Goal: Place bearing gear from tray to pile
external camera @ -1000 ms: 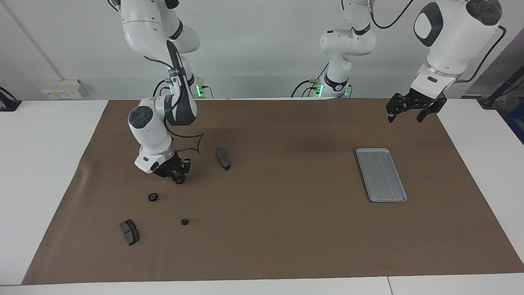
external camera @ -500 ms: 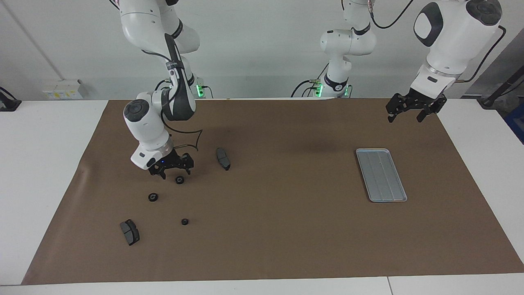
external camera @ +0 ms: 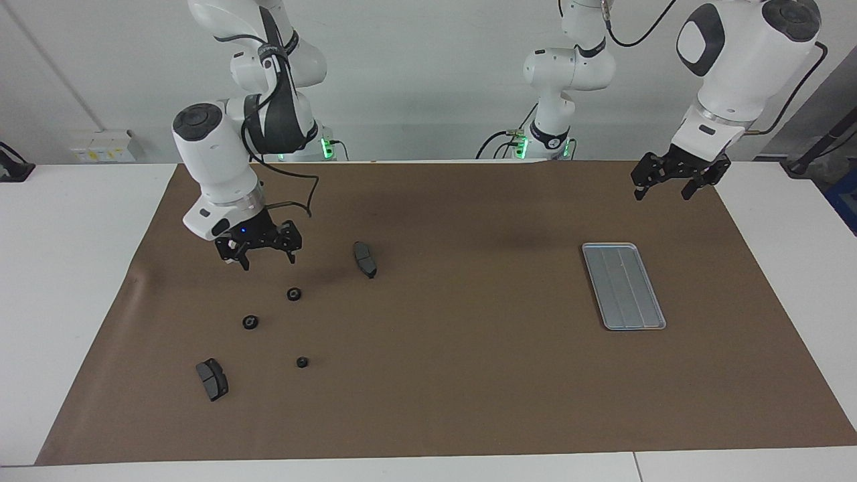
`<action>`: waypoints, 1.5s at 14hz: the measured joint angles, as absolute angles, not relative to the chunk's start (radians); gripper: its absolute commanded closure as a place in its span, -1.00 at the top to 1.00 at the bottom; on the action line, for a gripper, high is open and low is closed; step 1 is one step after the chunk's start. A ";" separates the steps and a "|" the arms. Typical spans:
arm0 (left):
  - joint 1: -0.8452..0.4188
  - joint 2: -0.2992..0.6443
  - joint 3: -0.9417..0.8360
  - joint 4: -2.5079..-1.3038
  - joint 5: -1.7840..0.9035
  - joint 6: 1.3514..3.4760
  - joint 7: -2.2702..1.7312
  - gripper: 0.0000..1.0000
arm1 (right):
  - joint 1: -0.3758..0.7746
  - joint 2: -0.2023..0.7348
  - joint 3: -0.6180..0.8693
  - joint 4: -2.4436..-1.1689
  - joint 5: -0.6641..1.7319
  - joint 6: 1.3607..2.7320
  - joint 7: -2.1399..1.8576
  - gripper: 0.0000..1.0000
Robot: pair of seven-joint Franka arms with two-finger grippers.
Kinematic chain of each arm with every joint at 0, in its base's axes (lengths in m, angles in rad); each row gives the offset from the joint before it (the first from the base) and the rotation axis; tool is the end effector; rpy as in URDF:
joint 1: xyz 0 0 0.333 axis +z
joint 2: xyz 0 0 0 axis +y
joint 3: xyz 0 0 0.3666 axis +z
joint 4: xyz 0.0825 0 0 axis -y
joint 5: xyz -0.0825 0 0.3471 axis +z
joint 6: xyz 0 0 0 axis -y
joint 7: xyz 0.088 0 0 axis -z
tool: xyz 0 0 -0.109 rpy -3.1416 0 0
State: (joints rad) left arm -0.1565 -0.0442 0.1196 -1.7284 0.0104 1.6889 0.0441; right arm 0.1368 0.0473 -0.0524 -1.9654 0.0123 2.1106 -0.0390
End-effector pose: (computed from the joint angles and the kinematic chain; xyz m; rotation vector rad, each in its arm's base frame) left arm 0.5088 -0.0162 0.6368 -3.1339 0.1290 -0.0069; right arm 0.5450 0.0472 0.5216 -3.1218 -0.1841 -0.1530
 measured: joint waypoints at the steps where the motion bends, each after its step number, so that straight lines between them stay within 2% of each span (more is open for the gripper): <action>1: -0.156 -0.044 0.120 -1.728 0.010 1.689 0.044 1.00 | 0.136 0.027 -0.056 -1.950 0.011 2.062 -0.035 1.00; 6: -0.156 -0.044 0.120 -1.728 0.010 1.689 0.044 1.00 | 0.136 -0.058 -0.072 -1.839 0.010 1.814 0.062 1.00; 10: -0.156 -0.044 0.120 -1.728 0.010 1.689 0.044 1.00 | 0.091 -0.064 -0.066 -1.700 0.008 1.649 0.103 1.00; 15: -0.156 -0.044 0.120 -1.728 0.010 1.689 0.044 1.00 | 0.017 -0.032 -0.030 -1.586 0.008 1.537 0.103 1.00; 21: -0.156 -0.044 0.120 -1.728 0.010 1.689 0.044 1.00 | 0.014 -0.015 -0.028 -1.587 0.008 1.533 0.104 1.00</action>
